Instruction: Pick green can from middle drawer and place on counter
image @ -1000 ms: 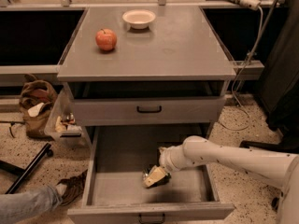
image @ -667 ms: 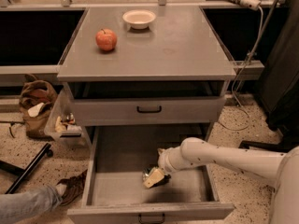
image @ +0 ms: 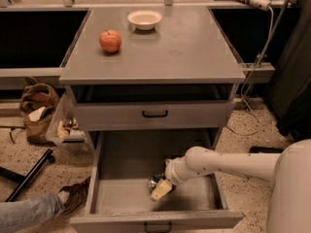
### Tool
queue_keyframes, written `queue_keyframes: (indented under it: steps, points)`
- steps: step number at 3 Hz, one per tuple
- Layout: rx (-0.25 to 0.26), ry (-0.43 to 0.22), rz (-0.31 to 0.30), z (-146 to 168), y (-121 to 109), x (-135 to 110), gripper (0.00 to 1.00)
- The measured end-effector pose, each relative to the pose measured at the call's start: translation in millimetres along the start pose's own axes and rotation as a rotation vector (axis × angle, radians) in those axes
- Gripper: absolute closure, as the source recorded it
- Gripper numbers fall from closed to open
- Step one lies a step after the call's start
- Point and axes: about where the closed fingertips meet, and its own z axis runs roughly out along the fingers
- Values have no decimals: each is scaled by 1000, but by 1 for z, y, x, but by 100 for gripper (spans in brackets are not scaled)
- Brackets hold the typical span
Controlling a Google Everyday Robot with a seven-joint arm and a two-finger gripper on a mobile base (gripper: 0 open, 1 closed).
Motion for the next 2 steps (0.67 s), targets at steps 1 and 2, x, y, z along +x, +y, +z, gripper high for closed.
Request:
queue_keyframes:
  steps: [1,2]
  points:
    - [23,34,9,-5,-2,14,0]
    - [20,70,35,0,-4,26,0]
